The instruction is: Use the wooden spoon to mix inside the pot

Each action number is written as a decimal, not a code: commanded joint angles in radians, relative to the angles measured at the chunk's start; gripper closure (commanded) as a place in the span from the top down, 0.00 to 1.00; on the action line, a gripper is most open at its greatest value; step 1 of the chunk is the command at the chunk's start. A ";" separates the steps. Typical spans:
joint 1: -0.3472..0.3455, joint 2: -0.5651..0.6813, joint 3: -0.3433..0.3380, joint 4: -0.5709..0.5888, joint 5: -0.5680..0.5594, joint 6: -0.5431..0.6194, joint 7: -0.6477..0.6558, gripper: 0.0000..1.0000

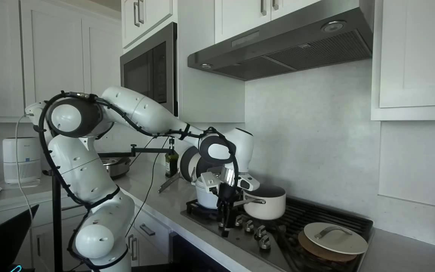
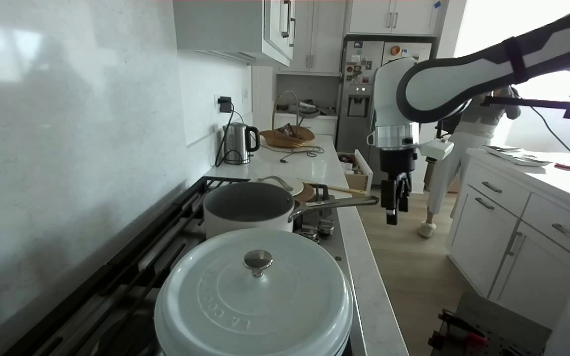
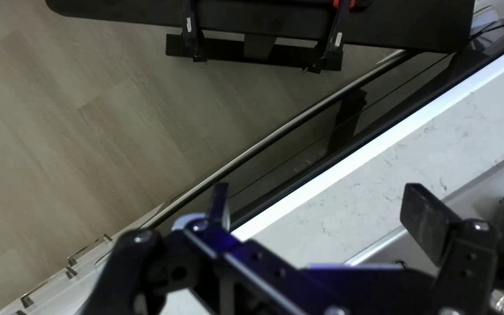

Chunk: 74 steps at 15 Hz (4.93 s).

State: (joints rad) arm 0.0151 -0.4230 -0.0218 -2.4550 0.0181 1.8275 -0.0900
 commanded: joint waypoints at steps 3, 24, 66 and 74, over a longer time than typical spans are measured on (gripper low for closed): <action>-0.056 -0.014 -0.038 0.023 -0.036 -0.004 0.005 1.00; -0.186 0.426 -0.286 0.454 -0.130 0.183 -0.607 1.00; -0.349 0.969 -0.111 0.879 -0.066 0.261 -0.849 1.00; -0.347 1.012 -0.101 0.933 -0.093 0.262 -0.845 0.66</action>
State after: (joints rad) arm -0.3226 0.5690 -0.1368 -1.5647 -0.0539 2.0948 -0.9212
